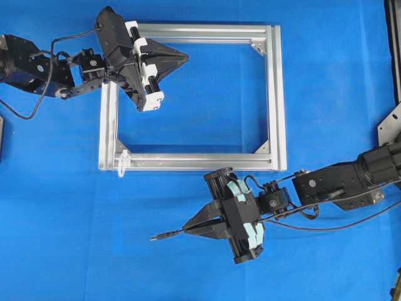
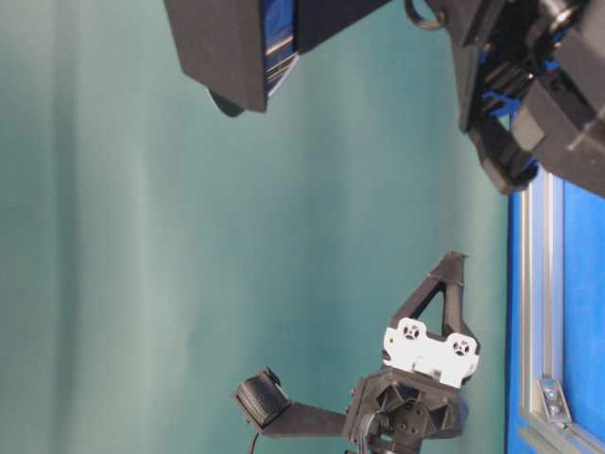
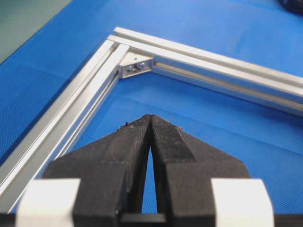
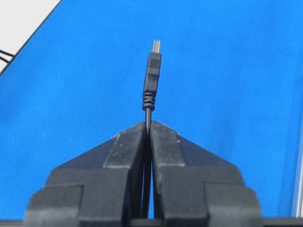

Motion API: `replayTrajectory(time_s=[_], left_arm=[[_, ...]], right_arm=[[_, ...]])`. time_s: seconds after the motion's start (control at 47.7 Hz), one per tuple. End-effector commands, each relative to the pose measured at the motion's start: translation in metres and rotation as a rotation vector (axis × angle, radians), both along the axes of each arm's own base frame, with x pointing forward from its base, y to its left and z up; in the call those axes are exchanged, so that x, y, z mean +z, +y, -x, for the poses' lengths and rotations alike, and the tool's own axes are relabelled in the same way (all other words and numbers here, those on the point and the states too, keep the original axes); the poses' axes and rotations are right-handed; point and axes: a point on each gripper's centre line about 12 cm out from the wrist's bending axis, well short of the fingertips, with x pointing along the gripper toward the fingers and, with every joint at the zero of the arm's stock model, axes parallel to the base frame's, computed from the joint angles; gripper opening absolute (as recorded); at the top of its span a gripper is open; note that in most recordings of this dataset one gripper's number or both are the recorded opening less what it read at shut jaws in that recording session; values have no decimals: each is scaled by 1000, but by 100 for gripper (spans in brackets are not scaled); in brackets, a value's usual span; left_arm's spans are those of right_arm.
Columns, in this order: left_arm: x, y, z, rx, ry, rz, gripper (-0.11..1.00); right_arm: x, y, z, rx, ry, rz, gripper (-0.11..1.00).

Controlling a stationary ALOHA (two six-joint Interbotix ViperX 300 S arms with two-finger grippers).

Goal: Insert the wire through the string loop located on the left side.
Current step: 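Carry the cable with the right gripper toward the white zip-tie loop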

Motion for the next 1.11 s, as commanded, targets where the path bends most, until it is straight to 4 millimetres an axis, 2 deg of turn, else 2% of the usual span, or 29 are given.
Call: replayTrajectory(time_s=[0.0, 0.293, 0.419, 0.566, 0.88, 1.089], left_arm=[[14, 0, -1, -2, -41, -11, 0], [14, 0, -1, -2, -41, -11, 0], [14, 0, -1, -2, -41, -11, 0], [14, 0, -1, -2, -41, -11, 0], [14, -1, -1, -4, -42, -11, 0], [13, -1, -1, -4, -40, -11, 0]], right_arm=[[15, 1, -1, 2, -37, -10, 0], [15, 0, -1, 2, -41, -9, 0], [14, -7, 0, -15, -37, -6, 0], [12, -26, 2, -56, -30, -3, 0], [7, -79, 9, -180, -6, 7, 0], [5, -96, 9, -221, 0, 12, 0]])
